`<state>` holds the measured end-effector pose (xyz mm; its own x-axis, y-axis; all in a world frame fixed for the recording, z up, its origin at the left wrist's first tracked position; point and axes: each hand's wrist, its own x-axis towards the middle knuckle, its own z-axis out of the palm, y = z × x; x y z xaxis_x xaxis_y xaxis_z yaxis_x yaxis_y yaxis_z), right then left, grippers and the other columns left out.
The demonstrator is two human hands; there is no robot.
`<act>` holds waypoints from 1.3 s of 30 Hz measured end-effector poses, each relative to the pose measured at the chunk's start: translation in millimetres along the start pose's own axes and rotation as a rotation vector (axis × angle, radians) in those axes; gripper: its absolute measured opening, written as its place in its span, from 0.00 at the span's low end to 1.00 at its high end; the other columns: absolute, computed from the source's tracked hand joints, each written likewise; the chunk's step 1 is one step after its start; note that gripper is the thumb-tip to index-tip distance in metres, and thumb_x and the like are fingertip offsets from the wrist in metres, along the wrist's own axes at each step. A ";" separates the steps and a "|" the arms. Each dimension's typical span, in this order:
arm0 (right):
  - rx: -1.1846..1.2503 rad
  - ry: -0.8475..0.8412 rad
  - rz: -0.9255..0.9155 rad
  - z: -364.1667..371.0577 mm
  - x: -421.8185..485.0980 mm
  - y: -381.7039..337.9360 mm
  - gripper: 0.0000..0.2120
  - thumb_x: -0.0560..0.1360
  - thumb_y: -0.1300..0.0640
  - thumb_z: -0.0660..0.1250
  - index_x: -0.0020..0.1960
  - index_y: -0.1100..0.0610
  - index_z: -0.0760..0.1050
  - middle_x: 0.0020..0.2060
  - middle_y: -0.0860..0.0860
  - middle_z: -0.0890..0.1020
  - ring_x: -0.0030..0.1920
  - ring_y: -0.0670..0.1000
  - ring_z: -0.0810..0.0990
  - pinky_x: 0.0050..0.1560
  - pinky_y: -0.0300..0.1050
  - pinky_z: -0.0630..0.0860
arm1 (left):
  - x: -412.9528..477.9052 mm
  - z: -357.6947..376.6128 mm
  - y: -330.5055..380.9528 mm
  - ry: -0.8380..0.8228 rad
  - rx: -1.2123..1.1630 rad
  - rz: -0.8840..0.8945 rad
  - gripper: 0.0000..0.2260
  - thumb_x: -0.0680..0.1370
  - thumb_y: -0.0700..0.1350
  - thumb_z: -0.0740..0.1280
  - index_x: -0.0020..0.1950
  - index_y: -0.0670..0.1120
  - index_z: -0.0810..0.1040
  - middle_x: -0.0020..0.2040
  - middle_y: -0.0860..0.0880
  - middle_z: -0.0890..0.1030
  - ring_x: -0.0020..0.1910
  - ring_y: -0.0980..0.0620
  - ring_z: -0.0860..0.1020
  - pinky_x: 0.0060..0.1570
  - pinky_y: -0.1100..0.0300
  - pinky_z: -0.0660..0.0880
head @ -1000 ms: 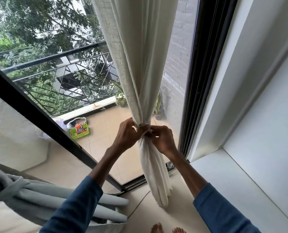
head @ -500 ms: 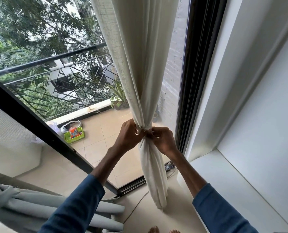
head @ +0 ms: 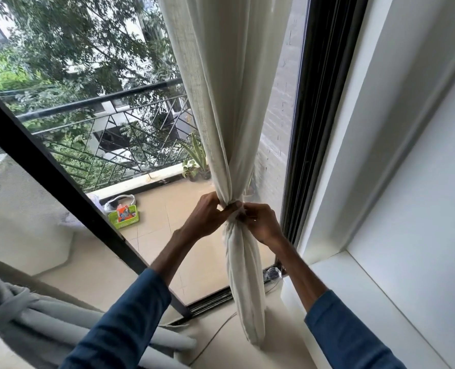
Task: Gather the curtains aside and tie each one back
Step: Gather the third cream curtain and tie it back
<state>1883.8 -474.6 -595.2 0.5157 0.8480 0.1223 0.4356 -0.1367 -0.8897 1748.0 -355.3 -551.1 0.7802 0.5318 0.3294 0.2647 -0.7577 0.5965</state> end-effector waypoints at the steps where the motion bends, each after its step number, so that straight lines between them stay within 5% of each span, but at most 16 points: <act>1: -0.001 -0.006 0.002 -1.3 0.6 -0.1 0.04 0.76 0.60 0.72 0.50 0.58 0.85 0.42 0.54 0.88 0.47 0.50 0.86 0.50 0.57 0.81 | 0.1 0.5 0.1 -0.006 0.001 0.006 0.15 0.79 0.58 0.67 0.47 0.46 0.82 0.42 0.51 0.84 0.42 0.54 0.82 0.40 0.55 0.76; 5: -0.007 -0.019 0.012 -2.1 -1.1 -3.2 0.05 0.76 0.58 0.73 0.51 0.57 0.85 0.43 0.56 0.88 0.51 0.58 0.86 0.50 0.58 0.80 | 0.4 1.2 -0.1 0.041 -0.046 -0.039 0.15 0.77 0.55 0.68 0.42 0.44 0.83 0.38 0.48 0.84 0.38 0.48 0.83 0.35 0.50 0.77; 11: -0.018 -0.008 0.018 -4.6 -1.3 -11.0 0.11 0.74 0.61 0.74 0.56 0.55 0.85 0.46 0.51 0.88 0.49 0.51 0.87 0.50 0.45 0.80 | -3.3 -0.9 4.4 0.046 0.017 -0.052 0.19 0.77 0.60 0.67 0.42 0.44 0.81 0.38 0.48 0.83 0.40 0.47 0.81 0.39 0.48 0.76; 14: -0.020 0.058 -0.001 -2.7 -5.7 -8.7 0.17 0.73 0.60 0.77 0.62 0.56 0.82 0.51 0.50 0.88 0.51 0.48 0.87 0.49 0.33 0.77 | -14.6 3.9 5.5 0.021 0.079 -0.103 0.18 0.78 0.60 0.67 0.54 0.45 0.81 0.48 0.46 0.83 0.49 0.45 0.80 0.50 0.48 0.76; 18: 0.014 0.071 0.143 2.0 -23.7 16.9 0.24 0.73 0.57 0.78 0.66 0.62 0.77 0.56 0.57 0.85 0.55 0.54 0.84 0.60 0.50 0.79 | -50.1 21.4 -7.3 -0.238 0.320 -0.437 0.35 0.81 0.65 0.56 0.79 0.42 0.57 0.65 0.39 0.74 0.65 0.38 0.73 0.62 0.47 0.72; 21: 0.008 0.060 0.291 4.1 -40.4 46.7 0.21 0.72 0.62 0.77 0.63 0.65 0.79 0.54 0.59 0.85 0.52 0.55 0.86 0.59 0.50 0.81 | -80.2 47.9 -17.5 -0.521 0.345 -0.590 0.33 0.80 0.68 0.52 0.60 0.40 0.76 0.55 0.38 0.80 0.57 0.38 0.79 0.57 0.47 0.75; 23: -0.018 0.058 0.396 5.2 -52.5 65.0 0.17 0.73 0.63 0.76 0.61 0.64 0.81 0.51 0.58 0.87 0.50 0.53 0.86 0.52 0.39 0.81 | -93.7 66.5 -17.0 -0.645 0.237 -0.600 0.28 0.80 0.65 0.58 0.49 0.42 0.82 0.49 0.42 0.85 0.49 0.42 0.83 0.55 0.48 0.79; 26: -0.022 0.095 0.550 5.2 -68.7 90.0 0.12 0.73 0.65 0.73 0.56 0.62 0.84 0.48 0.56 0.87 0.44 0.51 0.85 0.32 0.22 0.71 | -101.7 96.4 -13.8 -0.720 0.136 -0.555 0.16 0.81 0.56 0.63 0.51 0.46 0.83 0.50 0.46 0.85 0.51 0.45 0.83 0.54 0.51 0.79; 31: 0.027 0.099 0.736 4.9 -94.2 120.8 0.08 0.72 0.64 0.73 0.49 0.59 0.86 0.40 0.52 0.87 0.43 0.52 0.84 0.50 0.50 0.83 | -103.4 160.4 2.0 -0.834 -0.002 -0.558 0.20 0.81 0.53 0.63 0.62 0.36 0.72 0.55 0.37 0.83 0.52 0.39 0.83 0.51 0.50 0.80; 39: 0.130 0.211 0.986 -2.5 -115.2 180.8 0.11 0.71 0.67 0.69 0.50 0.60 0.86 0.40 0.58 0.87 0.39 0.58 0.85 0.47 0.56 0.84 | -87.5 244.1 20.5 -0.949 0.075 -0.477 0.20 0.79 0.44 0.61 0.67 0.36 0.67 0.63 0.35 0.76 0.62 0.36 0.76 0.56 0.51 0.74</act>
<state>1905.0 -598.3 -769.1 0.7269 0.2781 -0.6279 -0.3313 -0.6589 -0.6753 1823.5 -509.7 -746.3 0.7003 0.2919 -0.6515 0.6688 -0.5873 0.4558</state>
